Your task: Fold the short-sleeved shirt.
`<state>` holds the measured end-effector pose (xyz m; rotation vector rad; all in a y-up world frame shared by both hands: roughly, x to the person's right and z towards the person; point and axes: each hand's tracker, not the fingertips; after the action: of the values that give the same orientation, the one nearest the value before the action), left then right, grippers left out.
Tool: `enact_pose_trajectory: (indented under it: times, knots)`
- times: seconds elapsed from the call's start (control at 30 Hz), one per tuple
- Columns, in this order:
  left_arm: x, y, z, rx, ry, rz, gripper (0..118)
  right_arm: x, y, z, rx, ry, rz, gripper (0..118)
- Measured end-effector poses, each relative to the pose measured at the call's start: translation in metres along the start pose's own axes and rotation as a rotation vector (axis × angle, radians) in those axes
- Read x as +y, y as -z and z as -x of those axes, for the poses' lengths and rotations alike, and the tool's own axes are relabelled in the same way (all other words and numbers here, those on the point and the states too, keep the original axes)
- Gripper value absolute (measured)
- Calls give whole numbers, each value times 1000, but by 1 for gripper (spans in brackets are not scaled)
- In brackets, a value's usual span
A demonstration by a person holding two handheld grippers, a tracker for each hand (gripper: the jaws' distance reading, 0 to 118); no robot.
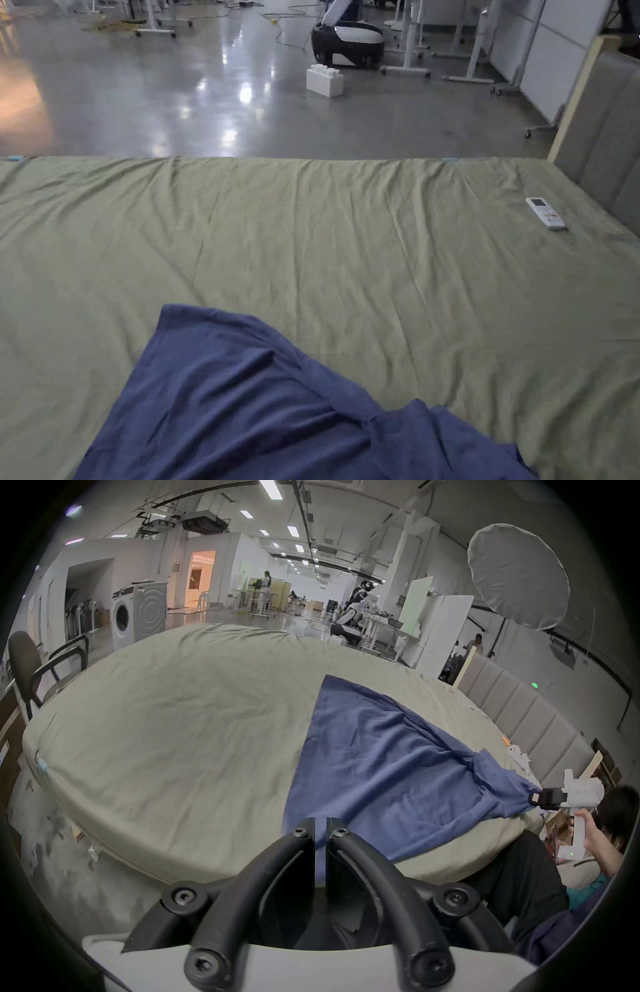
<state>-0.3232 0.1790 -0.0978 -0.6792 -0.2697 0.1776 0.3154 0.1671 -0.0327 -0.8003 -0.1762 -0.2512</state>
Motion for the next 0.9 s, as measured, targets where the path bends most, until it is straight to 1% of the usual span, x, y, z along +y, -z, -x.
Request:
enact_pose_trajectory:
  times: [0.03,0.07,0.1,0.13,0.17,0.27,0.33,0.4,0.5,0.6,0.67,0.7,0.73,0.77,0.8,0.83,0.87,0.9]
  knots:
    - [-2,1,3,15,-22,4,16,-3,0,3,-17,-20,11,27]
    - [-3,1,1,31,-33,5,36,-4,-2,6,-52,-48,-5,49]
    - [-3,0,2,47,-40,-4,67,-5,-5,9,-66,-66,-23,80]
    - [-1,-1,2,59,-45,-10,83,-4,-10,11,-76,-74,-41,91]
    - [1,-3,3,65,-46,-22,88,-4,-16,9,-76,-81,-59,92]
    - [15,-12,-8,84,8,-105,88,3,-37,16,-84,-75,-124,91]
    - [31,-19,-28,109,54,-160,88,10,-57,20,-82,-69,-210,91]
    - [44,-26,-46,82,78,-223,88,17,-74,27,-82,-31,-283,92]
    - [64,-36,-76,49,95,-288,87,25,-96,37,-36,9,-363,92]
    - [76,-42,-102,57,167,-355,86,32,-107,47,5,-10,-388,92]
    - [81,-44,-117,60,193,-384,83,34,-112,54,17,-40,-394,91]
    - [82,-45,-121,51,192,-383,75,35,-112,56,22,-52,-400,85]
    - [83,-45,-124,40,193,-384,58,34,-113,59,28,-63,-413,76]
    - [83,-46,-126,26,189,-372,58,33,-114,60,39,-75,-430,76]
    - [83,-48,-128,4,188,-376,51,31,-114,61,51,-82,-442,72]
    - [83,-49,-130,-1,193,-374,35,30,-113,62,55,-78,-441,62]
    - [82,-48,-131,24,203,-374,13,29,-113,65,55,-74,-437,44]
    - [81,-50,-132,47,216,-376,10,27,-113,67,56,-70,-437,22]
